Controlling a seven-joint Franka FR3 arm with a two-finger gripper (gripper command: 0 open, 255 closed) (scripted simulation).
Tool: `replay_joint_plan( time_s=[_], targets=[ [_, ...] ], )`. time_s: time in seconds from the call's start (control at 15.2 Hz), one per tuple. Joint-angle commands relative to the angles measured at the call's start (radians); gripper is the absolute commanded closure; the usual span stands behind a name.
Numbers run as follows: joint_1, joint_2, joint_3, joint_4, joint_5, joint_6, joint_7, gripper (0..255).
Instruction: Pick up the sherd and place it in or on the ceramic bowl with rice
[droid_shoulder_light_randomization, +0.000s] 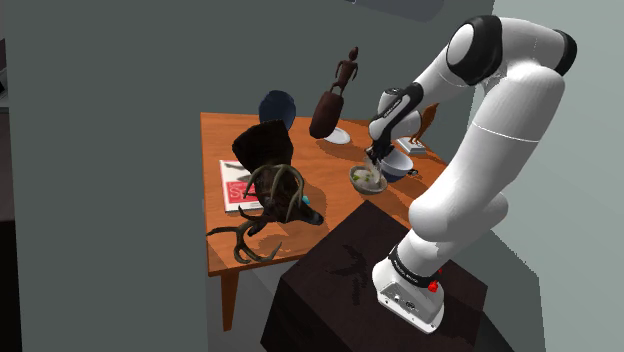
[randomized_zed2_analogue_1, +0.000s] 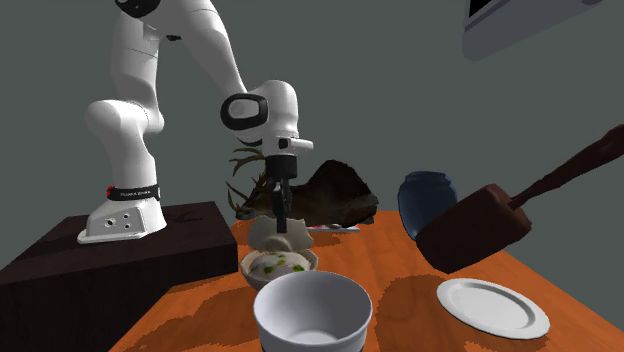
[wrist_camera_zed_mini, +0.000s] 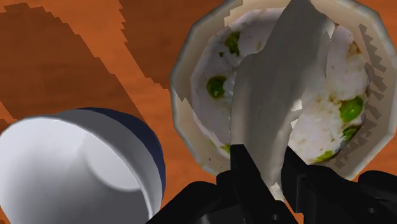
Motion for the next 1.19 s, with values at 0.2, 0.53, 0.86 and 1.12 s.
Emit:
replay_joint_plan(
  time_s=[0.2,0.53,0.86,1.12],
  targets=[
    [-0.001,0.031,0.001,-0.001,-0.001,0.031,0.009,255],
    [-0.001,0.031,0.001,-0.001,-0.001,0.031,0.009,255],
    [-0.001,0.031,0.001,-0.001,-0.001,0.031,0.009,0],
    [0.024,-0.081,0.0,-0.013,-0.014,-0.072,0.016,0]
  ],
)
